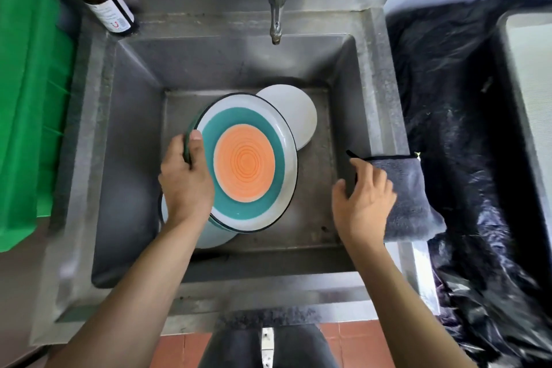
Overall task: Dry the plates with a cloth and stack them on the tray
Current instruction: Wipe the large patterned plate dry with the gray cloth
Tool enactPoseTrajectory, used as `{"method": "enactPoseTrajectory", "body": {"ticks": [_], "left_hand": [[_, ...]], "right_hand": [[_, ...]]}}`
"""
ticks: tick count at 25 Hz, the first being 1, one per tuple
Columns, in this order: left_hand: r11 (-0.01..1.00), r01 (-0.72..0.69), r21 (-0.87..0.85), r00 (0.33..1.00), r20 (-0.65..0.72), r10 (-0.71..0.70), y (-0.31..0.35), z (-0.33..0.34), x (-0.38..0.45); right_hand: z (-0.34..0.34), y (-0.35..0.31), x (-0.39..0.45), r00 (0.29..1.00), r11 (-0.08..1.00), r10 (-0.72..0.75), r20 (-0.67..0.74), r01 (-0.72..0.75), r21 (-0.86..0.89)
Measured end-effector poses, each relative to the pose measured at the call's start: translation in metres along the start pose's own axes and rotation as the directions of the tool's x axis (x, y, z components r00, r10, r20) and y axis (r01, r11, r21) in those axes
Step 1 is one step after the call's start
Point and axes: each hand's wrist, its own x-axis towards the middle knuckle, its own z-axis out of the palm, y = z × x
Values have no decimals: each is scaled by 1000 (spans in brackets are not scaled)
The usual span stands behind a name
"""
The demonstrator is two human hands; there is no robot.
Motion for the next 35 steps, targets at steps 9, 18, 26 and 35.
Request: {"method": "enactPoseTrajectory", "body": {"ticks": [9, 18, 26, 35], "left_hand": [[807, -497, 319, 866, 228, 444, 51, -16, -24], [815, -504, 286, 861, 248, 445, 69, -23, -29], [754, -572, 321, 817, 300, 492, 78, -28, -40], [931, -335, 145, 936, 165, 311, 66, -41, -34]], "right_hand": [[-11, 64, 6, 971, 911, 209, 113, -151, -385], [8, 82, 0, 999, 928, 23, -45, -38, -370], [15, 89, -4, 998, 934, -41, -52, 19, -357], [-19, 81, 8, 995, 988, 72, -68, -61, 144]]}}
